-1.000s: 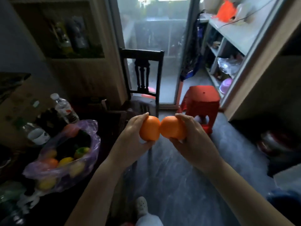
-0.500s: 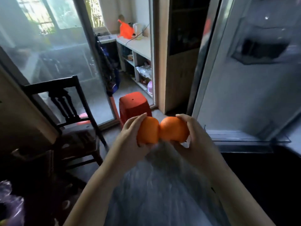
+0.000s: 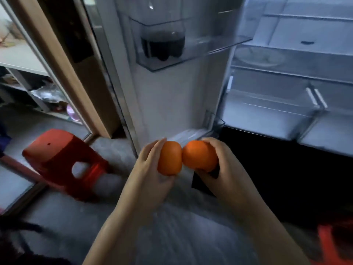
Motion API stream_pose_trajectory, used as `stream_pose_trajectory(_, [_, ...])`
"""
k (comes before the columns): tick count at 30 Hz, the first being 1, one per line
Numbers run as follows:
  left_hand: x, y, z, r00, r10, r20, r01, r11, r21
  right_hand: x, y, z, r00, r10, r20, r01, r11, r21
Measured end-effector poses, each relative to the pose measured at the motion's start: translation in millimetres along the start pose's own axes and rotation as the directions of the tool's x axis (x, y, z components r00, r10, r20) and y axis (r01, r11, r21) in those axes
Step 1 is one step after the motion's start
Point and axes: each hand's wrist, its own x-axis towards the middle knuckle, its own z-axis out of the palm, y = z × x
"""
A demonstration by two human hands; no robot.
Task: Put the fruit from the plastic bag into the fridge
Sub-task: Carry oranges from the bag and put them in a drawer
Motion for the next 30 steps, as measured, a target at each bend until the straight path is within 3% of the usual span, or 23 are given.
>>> stream_pose_trajectory(10, [35, 65, 84, 0.967, 0.130, 0.219, -0.116, 0.990, -0.076, -43, 56, -78, 0.980, 0.105, -0.171, -0.129, 0.982, -0.136])
stream_pose_trajectory(20, [60, 156, 171, 0.918, 0.309, 0.248, -0.290, 0.951, -0.110, -76, 122, -185, 0.948, 0.107, -0.300, -0.167, 0.969, -0.183])
stream_pose_trajectory(30, [115, 168, 204, 0.927, 0.276, 0.255, -0.265, 0.961, -0.076, -56, 174, -228, 0.926, 0.181, -0.330, -0.251, 0.951, -0.183])
